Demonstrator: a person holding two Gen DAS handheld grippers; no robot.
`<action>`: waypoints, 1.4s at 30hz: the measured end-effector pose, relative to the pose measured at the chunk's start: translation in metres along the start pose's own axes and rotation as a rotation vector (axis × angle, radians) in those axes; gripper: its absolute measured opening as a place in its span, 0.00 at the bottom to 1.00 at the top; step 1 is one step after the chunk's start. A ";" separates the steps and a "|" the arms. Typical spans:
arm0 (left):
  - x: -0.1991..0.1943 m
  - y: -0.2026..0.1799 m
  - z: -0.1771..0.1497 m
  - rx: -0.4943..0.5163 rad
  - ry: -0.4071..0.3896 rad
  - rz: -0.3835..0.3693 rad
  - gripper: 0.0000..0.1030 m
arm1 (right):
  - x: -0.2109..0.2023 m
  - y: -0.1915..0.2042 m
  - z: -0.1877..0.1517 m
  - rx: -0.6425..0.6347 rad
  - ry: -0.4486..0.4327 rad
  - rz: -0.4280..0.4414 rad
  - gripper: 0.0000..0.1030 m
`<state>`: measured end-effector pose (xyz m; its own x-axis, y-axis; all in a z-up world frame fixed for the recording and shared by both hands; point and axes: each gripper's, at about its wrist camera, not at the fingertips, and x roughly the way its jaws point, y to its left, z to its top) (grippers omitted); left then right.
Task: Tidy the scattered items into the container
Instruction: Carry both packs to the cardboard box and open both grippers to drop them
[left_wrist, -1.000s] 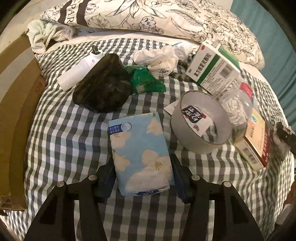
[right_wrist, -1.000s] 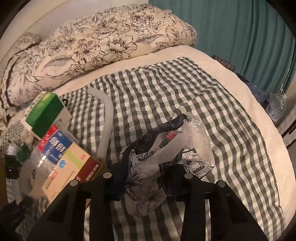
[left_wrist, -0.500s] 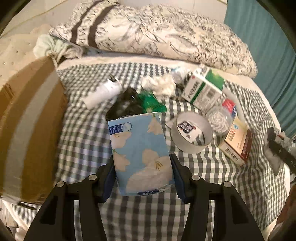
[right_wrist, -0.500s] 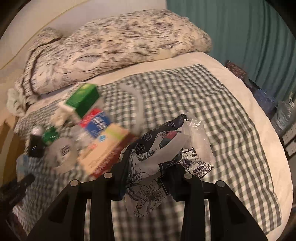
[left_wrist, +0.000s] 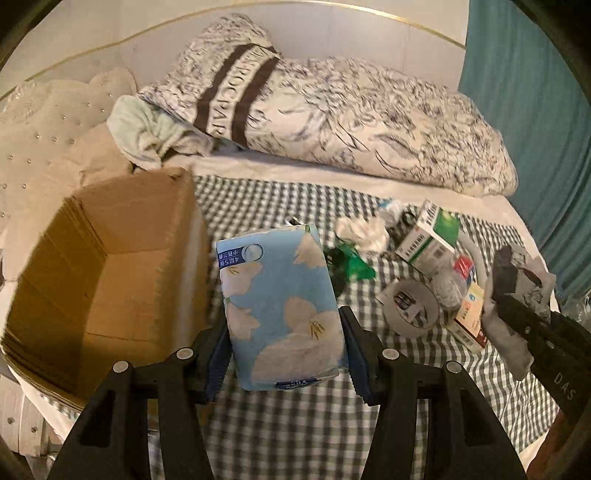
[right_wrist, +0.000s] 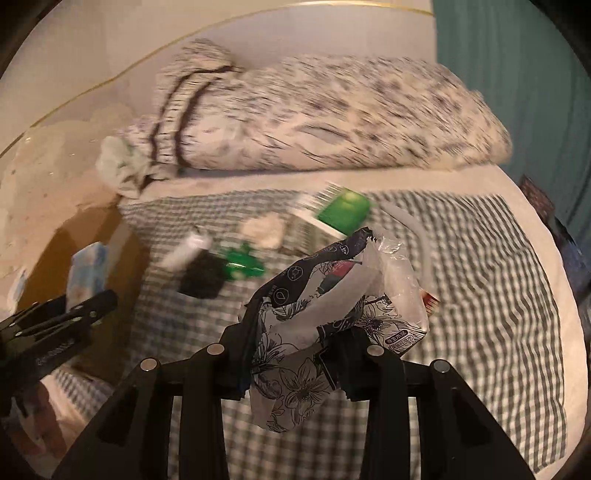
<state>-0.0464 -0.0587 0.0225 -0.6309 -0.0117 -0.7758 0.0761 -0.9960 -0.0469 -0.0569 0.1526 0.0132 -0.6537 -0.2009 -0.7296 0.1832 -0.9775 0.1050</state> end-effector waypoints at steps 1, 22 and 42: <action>-0.003 0.007 0.002 -0.005 -0.003 0.003 0.54 | -0.002 0.010 0.003 -0.010 -0.006 0.010 0.34; -0.005 0.193 -0.011 -0.222 0.041 0.199 0.54 | 0.034 0.255 0.035 -0.314 0.021 0.330 0.34; 0.006 0.200 -0.014 -0.240 0.041 0.148 0.99 | 0.033 0.287 0.046 -0.327 -0.071 0.358 0.76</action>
<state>-0.0241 -0.2566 -0.0004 -0.5681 -0.1466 -0.8098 0.3483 -0.9343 -0.0752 -0.0598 -0.1376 0.0505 -0.5538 -0.5357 -0.6375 0.6192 -0.7768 0.1148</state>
